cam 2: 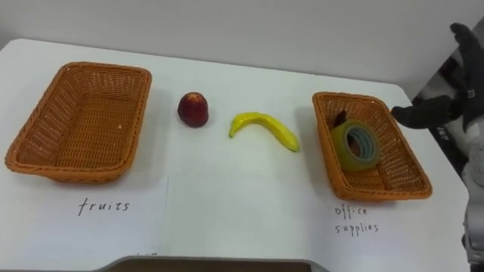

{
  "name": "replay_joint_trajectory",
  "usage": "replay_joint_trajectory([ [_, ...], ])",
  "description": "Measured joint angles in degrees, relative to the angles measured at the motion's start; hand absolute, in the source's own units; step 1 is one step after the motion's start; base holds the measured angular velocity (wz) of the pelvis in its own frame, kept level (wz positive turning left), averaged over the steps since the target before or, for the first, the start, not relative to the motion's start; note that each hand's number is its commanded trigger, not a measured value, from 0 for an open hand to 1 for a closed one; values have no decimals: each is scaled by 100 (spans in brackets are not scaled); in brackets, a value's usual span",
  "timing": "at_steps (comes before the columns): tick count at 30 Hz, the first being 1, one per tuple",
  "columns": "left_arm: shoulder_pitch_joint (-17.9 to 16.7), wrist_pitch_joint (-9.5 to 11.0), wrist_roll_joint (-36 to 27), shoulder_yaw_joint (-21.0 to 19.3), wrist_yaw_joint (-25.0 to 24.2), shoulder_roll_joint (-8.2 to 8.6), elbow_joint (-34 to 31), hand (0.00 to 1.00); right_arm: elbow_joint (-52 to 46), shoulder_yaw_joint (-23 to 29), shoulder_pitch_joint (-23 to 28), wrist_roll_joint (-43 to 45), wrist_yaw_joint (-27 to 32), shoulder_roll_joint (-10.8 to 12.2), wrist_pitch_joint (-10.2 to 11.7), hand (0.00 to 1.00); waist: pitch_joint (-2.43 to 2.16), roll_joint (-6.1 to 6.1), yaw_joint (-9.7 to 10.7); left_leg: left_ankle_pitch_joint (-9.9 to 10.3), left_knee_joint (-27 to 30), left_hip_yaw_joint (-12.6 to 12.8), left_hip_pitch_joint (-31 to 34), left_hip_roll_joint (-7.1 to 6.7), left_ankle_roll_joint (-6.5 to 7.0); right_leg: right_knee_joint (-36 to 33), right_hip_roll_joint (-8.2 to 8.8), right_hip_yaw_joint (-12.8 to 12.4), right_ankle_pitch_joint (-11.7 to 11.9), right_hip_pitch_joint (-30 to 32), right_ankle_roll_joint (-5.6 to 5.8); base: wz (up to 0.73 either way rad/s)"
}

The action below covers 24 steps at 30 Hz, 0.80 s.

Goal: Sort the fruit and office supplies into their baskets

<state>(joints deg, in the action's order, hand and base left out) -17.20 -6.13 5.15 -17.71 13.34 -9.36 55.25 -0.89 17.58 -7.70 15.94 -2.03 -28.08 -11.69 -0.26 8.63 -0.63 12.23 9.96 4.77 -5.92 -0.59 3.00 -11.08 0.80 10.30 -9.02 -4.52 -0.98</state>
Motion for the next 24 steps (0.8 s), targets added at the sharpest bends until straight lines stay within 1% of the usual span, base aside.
replay_joint_trajectory([
  [2,-10,-7,-4,5,53,13,-1,0,-272,-3,-1,-252,111,0,2,0,1,-2,-40,-2,-6,2,26,6,-2,-57,5,5,0,60,0,0],
  [5,3,-10,-5,13,122,73,-1,0,-312,-12,-6,-450,166,1,-1,0,2,-5,-164,-3,-17,2,27,5,-1,-58,3,17,-1,62,1,0],
  [8,-25,-70,5,106,124,69,44,0,-308,-45,-11,-556,262,1,-25,0,5,-5,-278,-1,-20,-2,32,3,0,-58,4,29,-1,66,1,0],
  [13,-198,-167,2,117,127,58,46,0,-301,-72,-60,-809,400,1,-26,0,16,0,-297,-2,-18,-38,51,2,0,-55,7,84,-2,61,3,4],
  [15,-246,-218,3,239,147,31,50,0,-265,-119,-110,-859,442,1,-26,0,25,-4,-294,-2,-12,-39,62,0,1,-54,6,81,-2,72,4,0],
  [17,-290,-234,6,468,147,-22,53,0,-194,-336,-192,-857,472,1,-26,0,35,-13,-280,-2,-5,-39,75,-1,0,-54,9,76,-2,80,4,0],
  [22,-269,-232,9,472,147,-42,34,0,-143,-746,-215,-920,360,1,-26,0,36,-14,-317,-3,-3,-35,91,-1,0,-54,8,74,-2,97,4,0],
  [23,-238,-232,9,476,149,-54,33,0,-133,-805,-227,-915,325,1,-23,0,31,-2,-342,-9,10,-32,154,-2,3,-65,10,76,-2,155,3,0],
  [24,-218,-231,9,476,150,-62,32,0,-100,-834,-252,-925,315,1,-18,0,35,6,-368,-11,29,-29,190,-2,5,-62,12,83,-1,180,2,0],
])
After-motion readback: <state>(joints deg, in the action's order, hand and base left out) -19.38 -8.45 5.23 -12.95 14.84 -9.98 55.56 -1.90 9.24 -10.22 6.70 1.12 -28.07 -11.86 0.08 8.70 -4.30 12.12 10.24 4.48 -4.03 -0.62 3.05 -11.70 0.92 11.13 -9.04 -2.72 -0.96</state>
